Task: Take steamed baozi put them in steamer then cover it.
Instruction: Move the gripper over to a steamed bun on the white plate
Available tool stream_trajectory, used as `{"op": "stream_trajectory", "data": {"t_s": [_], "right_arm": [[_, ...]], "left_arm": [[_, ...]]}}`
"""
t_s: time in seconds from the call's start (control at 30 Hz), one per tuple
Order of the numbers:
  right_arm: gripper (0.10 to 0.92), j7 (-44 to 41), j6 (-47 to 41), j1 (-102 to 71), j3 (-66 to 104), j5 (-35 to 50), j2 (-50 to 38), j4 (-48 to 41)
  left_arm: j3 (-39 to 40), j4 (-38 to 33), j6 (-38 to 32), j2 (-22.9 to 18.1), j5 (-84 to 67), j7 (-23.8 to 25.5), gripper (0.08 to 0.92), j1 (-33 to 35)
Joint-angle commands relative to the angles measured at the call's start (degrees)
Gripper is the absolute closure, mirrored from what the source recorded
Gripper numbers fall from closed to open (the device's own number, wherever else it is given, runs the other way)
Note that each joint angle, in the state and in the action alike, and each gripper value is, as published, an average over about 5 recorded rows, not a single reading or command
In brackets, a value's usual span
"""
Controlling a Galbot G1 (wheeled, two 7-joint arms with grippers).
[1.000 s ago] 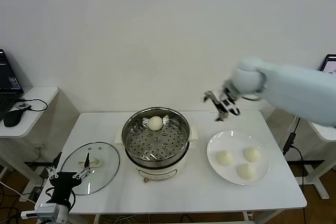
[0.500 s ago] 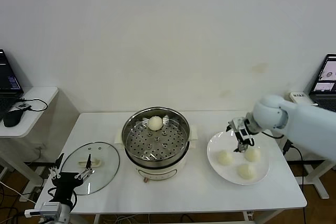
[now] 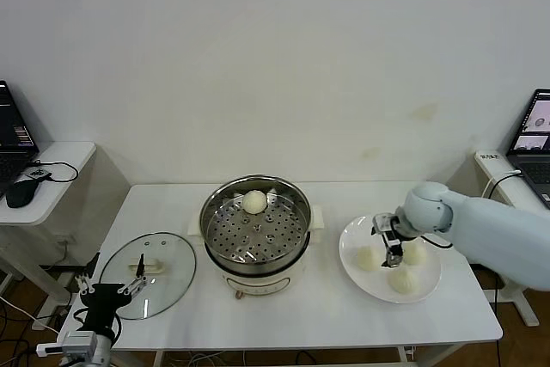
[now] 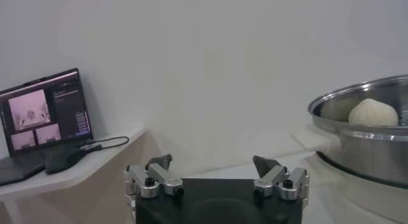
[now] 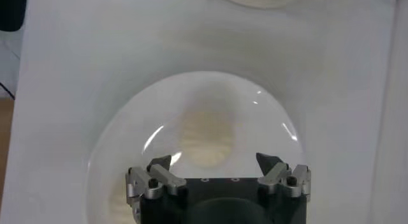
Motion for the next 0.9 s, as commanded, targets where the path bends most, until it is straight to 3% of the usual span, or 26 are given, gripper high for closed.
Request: {"op": "stream_trajectory", "data": {"t_s": [0.03, 0.4, 0.9], "right_arm": [[0.202, 0.15, -0.3, -3.86, 1.91, -1.28, 2.91, -3.57], [0.227, 0.36, 0.44, -7.28, 4.65, -3.66, 5.48, -7.46], [0.426, -1.47, 1.53, -5.25, 5.5, -3.79, 4.7, -6.75]], "left_arm": [[-0.08, -0.05, -0.03, 0.0, -0.01, -0.04, 0.177, 0.02], [-0.13, -0.11, -0.03, -0.29, 0.05, -0.09, 0.177, -0.03], [-0.08, -0.51, -0.01, -0.59, 0.07, -0.12, 0.177, -0.14]]}}
